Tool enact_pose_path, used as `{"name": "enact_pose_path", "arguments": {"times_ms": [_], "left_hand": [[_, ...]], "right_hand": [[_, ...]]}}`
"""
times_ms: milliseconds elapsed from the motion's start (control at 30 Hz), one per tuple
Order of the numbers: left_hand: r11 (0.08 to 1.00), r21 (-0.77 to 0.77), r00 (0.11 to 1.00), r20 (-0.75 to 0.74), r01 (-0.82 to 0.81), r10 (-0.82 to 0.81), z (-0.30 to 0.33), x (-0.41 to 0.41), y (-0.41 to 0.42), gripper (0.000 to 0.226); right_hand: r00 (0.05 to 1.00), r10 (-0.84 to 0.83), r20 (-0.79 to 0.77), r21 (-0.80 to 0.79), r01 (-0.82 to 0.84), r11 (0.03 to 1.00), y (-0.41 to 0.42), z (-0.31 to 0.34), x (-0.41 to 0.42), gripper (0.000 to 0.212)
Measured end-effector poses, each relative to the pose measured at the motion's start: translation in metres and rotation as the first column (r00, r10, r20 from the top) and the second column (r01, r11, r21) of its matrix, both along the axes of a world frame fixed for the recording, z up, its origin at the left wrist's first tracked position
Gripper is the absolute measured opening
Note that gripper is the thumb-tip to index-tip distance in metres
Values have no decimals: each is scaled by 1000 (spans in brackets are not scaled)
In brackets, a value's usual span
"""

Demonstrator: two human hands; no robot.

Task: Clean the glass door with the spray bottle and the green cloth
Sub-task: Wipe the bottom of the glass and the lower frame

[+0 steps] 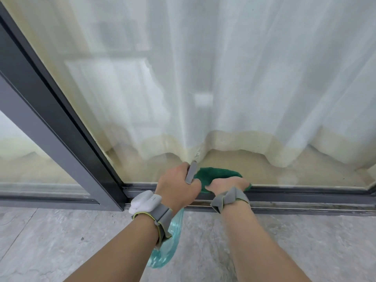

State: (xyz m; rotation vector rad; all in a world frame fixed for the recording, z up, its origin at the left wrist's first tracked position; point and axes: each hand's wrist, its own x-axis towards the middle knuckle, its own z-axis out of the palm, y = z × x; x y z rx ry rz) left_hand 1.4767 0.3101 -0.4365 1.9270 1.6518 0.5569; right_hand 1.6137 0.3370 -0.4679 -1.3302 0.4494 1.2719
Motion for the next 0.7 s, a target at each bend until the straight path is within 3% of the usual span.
{"name": "enact_pose_path", "arguments": {"times_ms": [33,100,200,233,300,367,467,500,533,600,700], "left_hand": [[1000,5,999,32,-12,12,0,-7,0,16],[999,15,996,86,-30,29,-2,-14,0,18],[999,32,994,106,-28,24,-2,-20,0,21],[999,35,993,112,-32,28,-2,-22,1,21],[998,38,993,112,-44,40,-4,-25,3,21],[996,45,989,132,-71,65,-5,-27,6,22],[989,70,970,215,-128,111,-4,-26,11,24],[986,77,960,252,-148,125,-3,-27,11,23],[985,87,952,282,-152,122,-3,-27,11,20],[982,118,942,318,-149,105,-2,-25,8,15],[976,112,927,349,-185,136,-1,-22,8,18]], "right_hand": [[991,-115,-75,73,120,990,5,0,3,34],[983,-182,2,57,182,982,13,1,12,41],[932,-329,-154,97,346,933,15,11,2,37],[958,-278,-78,81,284,956,12,13,-4,35],[955,-283,-89,81,290,953,10,13,-17,33],[990,-119,-79,97,126,987,8,12,-36,41],[965,-116,-235,186,162,969,6,24,-52,38],[976,-114,-186,182,148,972,5,30,-55,37],[959,-210,-188,134,237,962,4,40,-52,38],[919,-226,-324,172,292,941,5,51,-38,29],[929,-183,-321,238,266,934,9,64,-10,29]]}}
